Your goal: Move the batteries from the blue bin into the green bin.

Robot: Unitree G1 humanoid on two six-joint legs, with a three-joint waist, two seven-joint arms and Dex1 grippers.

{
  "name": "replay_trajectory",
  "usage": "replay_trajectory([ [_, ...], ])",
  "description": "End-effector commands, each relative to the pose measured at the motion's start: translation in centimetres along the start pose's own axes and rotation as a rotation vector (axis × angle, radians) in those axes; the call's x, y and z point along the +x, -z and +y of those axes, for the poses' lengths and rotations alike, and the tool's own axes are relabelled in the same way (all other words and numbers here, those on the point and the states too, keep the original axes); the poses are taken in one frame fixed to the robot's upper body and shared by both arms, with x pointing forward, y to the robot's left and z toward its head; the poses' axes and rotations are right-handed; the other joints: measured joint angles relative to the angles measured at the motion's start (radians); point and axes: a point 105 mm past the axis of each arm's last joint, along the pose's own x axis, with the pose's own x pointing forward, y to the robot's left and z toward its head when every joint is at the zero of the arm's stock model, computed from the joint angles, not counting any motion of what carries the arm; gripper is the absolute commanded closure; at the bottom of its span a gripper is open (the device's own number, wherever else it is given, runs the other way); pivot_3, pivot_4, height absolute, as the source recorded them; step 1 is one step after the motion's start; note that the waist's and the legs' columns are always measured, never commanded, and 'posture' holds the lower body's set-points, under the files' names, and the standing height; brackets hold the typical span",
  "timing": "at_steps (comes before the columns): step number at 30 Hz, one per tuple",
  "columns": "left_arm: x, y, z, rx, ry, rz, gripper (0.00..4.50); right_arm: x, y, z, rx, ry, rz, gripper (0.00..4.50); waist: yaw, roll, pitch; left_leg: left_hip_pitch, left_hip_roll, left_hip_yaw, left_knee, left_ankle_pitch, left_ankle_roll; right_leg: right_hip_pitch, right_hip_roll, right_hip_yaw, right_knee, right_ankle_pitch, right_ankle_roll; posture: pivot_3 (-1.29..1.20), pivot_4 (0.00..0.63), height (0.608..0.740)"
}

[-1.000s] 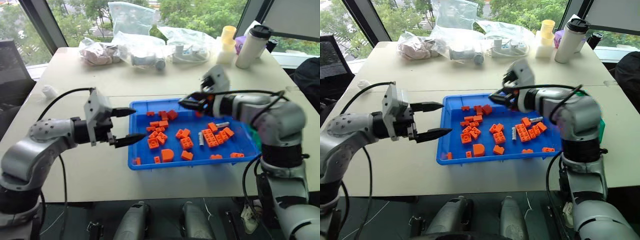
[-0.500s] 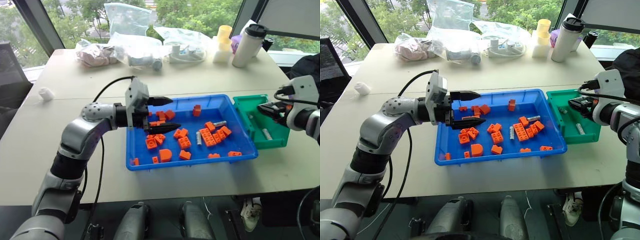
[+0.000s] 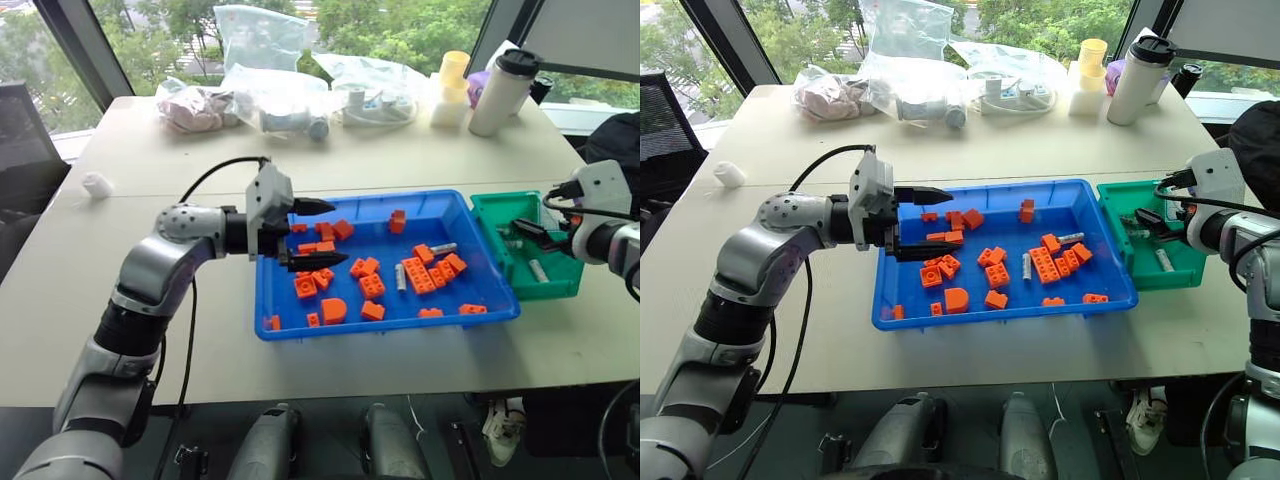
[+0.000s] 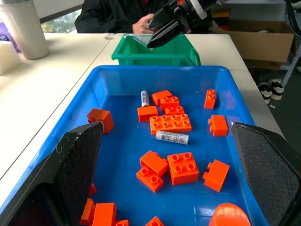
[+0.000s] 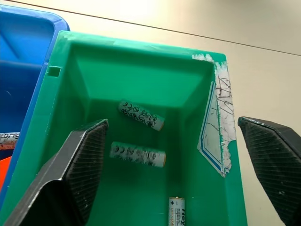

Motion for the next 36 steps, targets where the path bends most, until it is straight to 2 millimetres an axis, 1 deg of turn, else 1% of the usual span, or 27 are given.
replay_trajectory([
  [1, -0.9, -1.2, 0.2, 0.051, -0.026, -0.014, 0.00, -1.0, -2.9, -0.3, -0.051, 0.000, -0.097, 0.06, -0.001, 0.000, 0.000, 0.000, 0.000, 0.000, 0.000, 0.000, 0.000, 0.000, 0.000, 0.000, 0.000, 0.000, 0.000, 0.00, 0.150, 0.740],
  [3, -1.2, -1.2, 0.1, 0.052, -0.020, 0.000, 0.00, -1.2, -3.9, 1.8, -0.075, -0.122, -0.131, 0.06, -0.001, 0.000, 0.000, 0.000, 0.000, 0.000, 0.000, 0.000, 0.000, 0.000, 0.000, 0.000, 0.000, 0.000, 0.000, 0.00, 0.150, 0.740],
  [4, -1.4, -1.2, -0.1, 0.051, -0.013, 0.009, 0.00, -1.4, -4.0, 2.9, -0.098, -0.188, -0.136, 0.06, -0.001, 0.000, 0.000, 0.000, 0.000, 0.000, 0.000, 0.000, 0.000, 0.000, 0.000, 0.000, 0.000, 0.000, 0.000, 0.00, 0.150, 0.740],
  [5, -1.6, -1.1, -0.3, 0.050, 0.002, 0.025, 0.00, -1.7, -4.0, 4.4, -0.133, -0.278, -0.132, 0.06, -0.001, 0.000, 0.000, 0.000, 0.000, 0.000, 0.000, 0.000, 0.000, 0.000, 0.000, 0.000, 0.000, 0.000, 0.000, 0.00, 0.150, 0.740],
  [6, -1.8, -1.1, -0.5, 0.049, 0.011, 0.035, 0.00, -1.9, -3.8, 5.3, -0.155, -0.333, -0.125, 0.06, -0.002, 0.000, 0.000, 0.000, 0.000, 0.000, 0.000, 0.000, 0.000, 0.000, 0.001, 0.000, 0.000, 0.000, 0.000, 0.00, 0.150, 0.740],
  [7, -2.2, -0.4, -0.9, 0.064, 0.035, 0.094, 0.00, -2.3, -3.5, 7.0, -0.224, -0.438, -0.121, 0.06, -0.001, 0.000, 0.000, 0.000, 0.001, 0.000, 0.000, -0.001, 0.001, 0.000, 0.001, 0.000, 0.000, 0.000, 0.000, 0.00, 0.150, 0.740],
  [9, -3.3, 1.2, -1.6, 0.113, 0.080, 0.233, 0.00, -3.7, -2.3, 11.0, -0.404, -0.704, -0.129, 0.06, -0.002, 0.000, 0.000, 0.000, 0.001, 0.000, 0.000, -0.003, 0.005, 0.000, 0.001, 0.000, 0.000, 0.000, 0.000, 0.00, 0.150, 0.740],
  [10, -3.6, 1.6, -1.8, 0.125, 0.092, 0.270, 0.00, -4.2, -1.7, 12.0, -0.452, -0.789, -0.123, 0.06, -0.002, 0.000, 0.000, 0.000, 0.001, 0.000, 0.000, -0.003, 0.006, 0.000, 0.001, 0.000, -0.001, 0.000, 0.000, 0.00, 0.150, 0.740],
  [11, -3.8, 1.5, -1.7, 0.122, 0.087, 0.265, 0.00, -4.2, -1.8, 12.8, -0.471, -0.839, -0.137, 0.06, -0.002, 0.000, 0.000, 0.000, 0.001, 0.000, 0.000, -0.004, 0.006, 0.000, 0.001, 0.000, -0.001, 0.000, 0.000, 0.00, 0.150, 0.740],
  [13, -3.8, 1.1, -1.4, 0.121, 0.073, 0.247, 0.00, -3.7, -1.9, 13.7, -0.524, -0.893, -0.151, 0.06, -0.001, 0.000, 0.001, 0.000, 0.001, 0.000, 0.001, -0.004, 0.006, 0.001, 0.001, 0.000, -0.001, 0.000, 0.001, 0.00, 0.150, 0.740],
  [14, -3.8, 0.9, -1.2, 0.127, 0.067, 0.244, 0.00, -3.0, -1.8, 14.0, -0.575, -0.897, -0.148, 0.06, 0.000, 0.000, 0.001, 0.000, 0.000, 0.000, 0.002, -0.004, 0.006, 0.001, 0.001, 0.000, -0.001, 0.000, 0.001, 0.00, 0.150, 0.740],
  [16, -3.8, 0.8, -1.2, 0.133, 0.063, 0.243, 0.00, -2.1, -1.2, 14.5, -0.683, -0.932, -0.124, 0.06, 0.000, 0.000, 0.001, 0.000, 0.000, -0.001, 0.002, -0.004, 0.006, 0.002, 0.000, -0.001, -0.001, 0.000, 0.002, 0.00, 0.150, 0.740],
  [18, -3.7, 0.7, -1.4, 0.132, 0.067, 0.240, 0.00, -1.6, -0.9, 14.9, -0.745, -0.967, -0.126, 0.06, 0.001, 0.000, 0.001, 0.000, 0.000, -0.001, 0.002, -0.004, 0.006, 0.001, 0.000, -0.001, -0.001, 0.000, 0.002, 0.00, 0.150, 0.740],
  [20, -3.8, 0.8, -1.6, 0.126, 0.073, 0.248, 0.00, -1.3, -0.8, 15.4, -0.772, -1.007, -0.126, 0.06, 0.000, 0.000, 0.001, 0.000, 0.000, -0.001, 0.001, -0.003, 0.005, 0.001, 0.000, -0.001, -0.001, 0.000, 0.002, 0.00, 0.150, 0.740],
  [22, -3.9, 0.9, -1.8, 0.119, 0.079, 0.259, 0.00, -1.3, -0.7, 15.8, -0.789, -1.048, -0.119, 0.06, -0.001, 0.000, 0.001, -0.001, 0.000, -0.001, 0.001, 0.000, 0.000, 0.000, 0.000, -0.001, -0.001, 0.000, 0.002, 0.00, 0.150, 0.740],
  [29, -3.9, 0.9, -1.9, 0.115, 0.079, 0.263, 0.00, -1.1, -0.6, 15.8, -0.801, -1.065, -0.118, 0.06, 0.000, 0.000, 0.001, -0.001, 0.000, -0.001, 0.001, 0.000, 0.000, 0.000, 0.000, -0.001, -0.001, 0.000, 0.001, 0.00, 0.150, 0.740],
  [31, -4.2, 0.9, -2.6, 0.114, 0.070, 0.272, 0.00, 0.3, 0.7, 17.0, -0.833, -1.126, -0.043, 0.06, -0.007, -0.001, 0.001, -0.001, 0.000, -0.001, 0.001, 0.000, 0.000, 0.000, 0.000, -0.001, -0.001, 0.000, 0.001, 0.00, 0.150, 0.740],
  [33, -4.4, 0.9, -3.0, 0.109, 0.061, 0.277, 0.00, 1.1, 1.4, 17.6, -0.851, -1.155, 0.001, 0.06, -0.009, -0.001, 0.001, 0.000, 0.000, 0.000, 0.001, 0.000, 0.000, -0.001, 0.001, 0.000, 0.000, 0.000, 0.001, 0.00, 0.150, 0.740],
  [36, -4.6, 1.0, -3.2, 0.100, 0.048, 0.281, 0.00, 1.9, 1.4, 17.9, -0.839, -1.159, 0.015, 0.06, -0.004, -0.001, 0.001, 0.000, 0.001, -0.001, 0.001, 0.000, -0.001, -0.001, 0.001, 0.000, 0.000, 0.000, 0.001, 0.00, 0.150, 0.740],
])
